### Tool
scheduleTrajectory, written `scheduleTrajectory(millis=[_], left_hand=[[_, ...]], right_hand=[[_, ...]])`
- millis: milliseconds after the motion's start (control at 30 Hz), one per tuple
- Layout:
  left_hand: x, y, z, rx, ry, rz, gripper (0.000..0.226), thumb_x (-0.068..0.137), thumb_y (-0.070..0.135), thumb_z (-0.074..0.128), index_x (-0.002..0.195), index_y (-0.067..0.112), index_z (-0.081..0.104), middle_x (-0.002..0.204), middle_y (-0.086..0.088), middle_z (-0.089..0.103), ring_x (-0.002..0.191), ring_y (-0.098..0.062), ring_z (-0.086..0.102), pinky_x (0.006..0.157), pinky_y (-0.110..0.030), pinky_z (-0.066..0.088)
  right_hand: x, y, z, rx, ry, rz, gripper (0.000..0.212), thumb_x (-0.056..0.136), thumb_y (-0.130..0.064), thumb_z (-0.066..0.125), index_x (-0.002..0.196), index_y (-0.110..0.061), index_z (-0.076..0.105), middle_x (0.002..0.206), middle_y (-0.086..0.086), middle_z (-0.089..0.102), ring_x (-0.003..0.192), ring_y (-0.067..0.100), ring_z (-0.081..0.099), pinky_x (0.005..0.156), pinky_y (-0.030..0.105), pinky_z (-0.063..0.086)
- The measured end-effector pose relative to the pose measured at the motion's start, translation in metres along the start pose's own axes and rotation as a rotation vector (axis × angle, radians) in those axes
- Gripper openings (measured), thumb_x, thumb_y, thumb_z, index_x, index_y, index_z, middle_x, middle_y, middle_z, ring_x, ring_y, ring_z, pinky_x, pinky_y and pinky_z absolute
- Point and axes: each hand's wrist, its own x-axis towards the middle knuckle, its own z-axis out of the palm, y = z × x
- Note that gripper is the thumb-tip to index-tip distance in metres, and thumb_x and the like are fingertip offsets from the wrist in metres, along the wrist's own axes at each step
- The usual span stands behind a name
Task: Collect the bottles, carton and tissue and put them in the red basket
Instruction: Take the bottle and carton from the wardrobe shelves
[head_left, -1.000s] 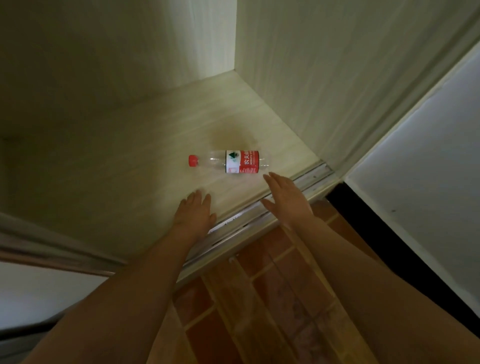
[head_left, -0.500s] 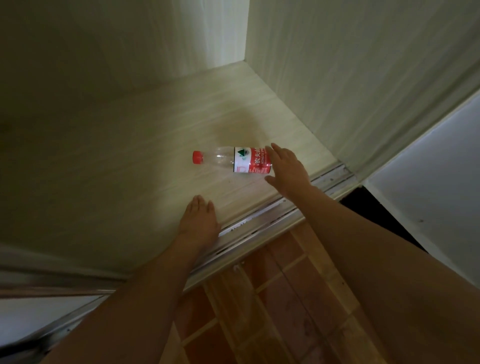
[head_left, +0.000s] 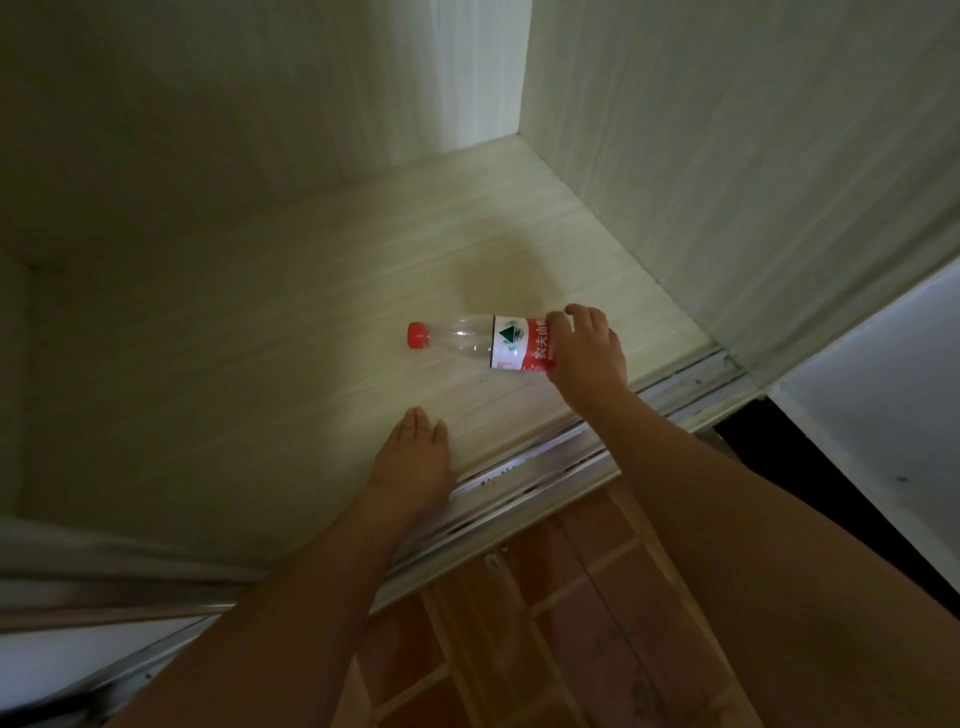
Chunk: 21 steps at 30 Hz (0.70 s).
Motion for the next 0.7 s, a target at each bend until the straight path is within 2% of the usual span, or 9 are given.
scheduleTrajectory(millis=[167,367,533,700], left_hand=[[0.002,0.003,0.002,-0.027,0.006,-0.017,0.065,0.097,0.03,0.035,0.148,0.001,0.007,0.155,-0.026,0.0,0.146,-0.034,-0.001,0.119,-0.037,0.005],[0.002,0.002,0.006,-0.033,0.016,-0.013,0.065,0.096,0.03,0.034,0.147,0.001,0.008,0.155,-0.027,0.001,0.146,-0.034,0.0,0.12,-0.037,0.007],[0.004,0.002,-0.006,-0.035,-0.011,-0.003,0.062,0.093,0.031,0.035,0.145,0.002,0.019,0.153,-0.024,0.015,0.144,-0.033,0.011,0.117,-0.037,0.016],[-0.013,-0.001,-0.017,0.01,-0.051,0.014,0.065,0.095,0.037,0.036,0.149,0.011,0.01,0.157,-0.017,0.008,0.146,-0.028,0.007,0.118,-0.038,0.013]], right_hand=[[-0.004,0.001,0.002,-0.032,0.01,-0.011,0.061,0.079,-0.023,0.068,0.129,-0.012,0.035,0.129,0.013,0.049,0.117,0.028,0.045,0.099,0.039,0.037],[-0.021,0.005,-0.009,-0.041,0.03,0.012,0.067,0.083,-0.027,0.064,0.137,-0.013,0.027,0.133,0.014,0.046,0.122,0.031,0.042,0.103,0.043,0.034],[-0.044,0.016,-0.038,-0.045,0.059,0.048,0.066,0.084,-0.03,0.062,0.137,-0.012,0.027,0.136,0.014,0.042,0.124,0.03,0.039,0.105,0.043,0.032],[-0.066,0.026,-0.078,-0.006,0.075,0.078,0.06,0.086,-0.025,0.059,0.137,-0.01,0.03,0.136,0.015,0.039,0.126,0.032,0.034,0.104,0.046,0.032]])
